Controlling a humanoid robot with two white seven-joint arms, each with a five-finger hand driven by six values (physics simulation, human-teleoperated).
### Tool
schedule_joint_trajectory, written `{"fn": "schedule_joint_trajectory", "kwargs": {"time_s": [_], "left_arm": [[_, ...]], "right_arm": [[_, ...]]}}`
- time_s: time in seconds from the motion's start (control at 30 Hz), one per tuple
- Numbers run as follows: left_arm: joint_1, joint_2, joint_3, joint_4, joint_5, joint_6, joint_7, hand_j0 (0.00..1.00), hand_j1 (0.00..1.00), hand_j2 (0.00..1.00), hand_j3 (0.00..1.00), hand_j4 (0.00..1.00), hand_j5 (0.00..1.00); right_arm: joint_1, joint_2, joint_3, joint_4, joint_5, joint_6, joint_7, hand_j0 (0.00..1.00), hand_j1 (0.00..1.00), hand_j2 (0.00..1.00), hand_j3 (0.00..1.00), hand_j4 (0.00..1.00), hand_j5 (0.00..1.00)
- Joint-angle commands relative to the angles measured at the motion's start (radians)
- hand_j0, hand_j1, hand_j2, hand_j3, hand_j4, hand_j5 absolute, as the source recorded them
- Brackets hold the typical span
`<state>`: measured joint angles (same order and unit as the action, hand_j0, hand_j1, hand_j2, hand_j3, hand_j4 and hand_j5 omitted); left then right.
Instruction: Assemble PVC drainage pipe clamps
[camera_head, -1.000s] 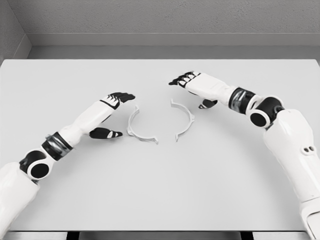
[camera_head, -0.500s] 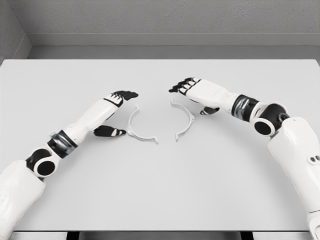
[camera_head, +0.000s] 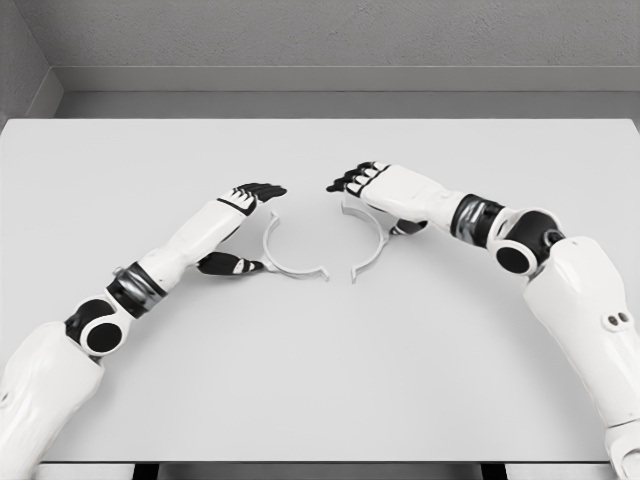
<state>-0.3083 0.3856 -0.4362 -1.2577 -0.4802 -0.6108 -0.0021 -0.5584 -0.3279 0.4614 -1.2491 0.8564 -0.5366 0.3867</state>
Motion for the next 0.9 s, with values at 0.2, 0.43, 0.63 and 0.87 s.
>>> {"fn": "schedule_joint_trajectory", "kwargs": {"time_s": [0.2, 0.43, 0.63, 0.87], "left_arm": [[-0.049, 0.018, 0.001, 0.069, 0.014, 0.0, 0.001, 1.0, 1.0, 1.0, 1.0, 1.0, 1.0], [-0.077, -0.008, -0.006, 0.084, 0.009, 0.0, 0.001, 1.0, 1.0, 1.0, 1.0, 1.0, 1.0], [-0.08, -0.013, -0.009, 0.084, 0.009, 0.0, 0.001, 1.0, 1.0, 1.0, 1.0, 1.0, 1.0], [-0.089, -0.013, -0.007, 0.089, 0.009, 0.0, 0.001, 1.0, 1.0, 1.0, 1.0, 1.0, 1.0]], "right_arm": [[0.002, 0.018, 0.013, -0.009, -0.005, 0.009, 0.0, 1.0, 1.0, 1.0, 1.0, 1.0, 1.0], [0.011, 0.021, 0.017, -0.01, -0.007, 0.007, 0.0, 1.0, 1.0, 1.0, 1.0, 1.0, 1.0], [0.026, 0.01, 0.013, -0.053, -0.008, 0.007, 0.001, 1.0, 1.0, 1.0, 1.0, 1.0, 1.0], [0.049, -0.02, -0.019, -0.138, -0.013, 0.038, 0.0, 1.0, 1.0, 1.0, 1.0, 1.0, 1.0]]}}
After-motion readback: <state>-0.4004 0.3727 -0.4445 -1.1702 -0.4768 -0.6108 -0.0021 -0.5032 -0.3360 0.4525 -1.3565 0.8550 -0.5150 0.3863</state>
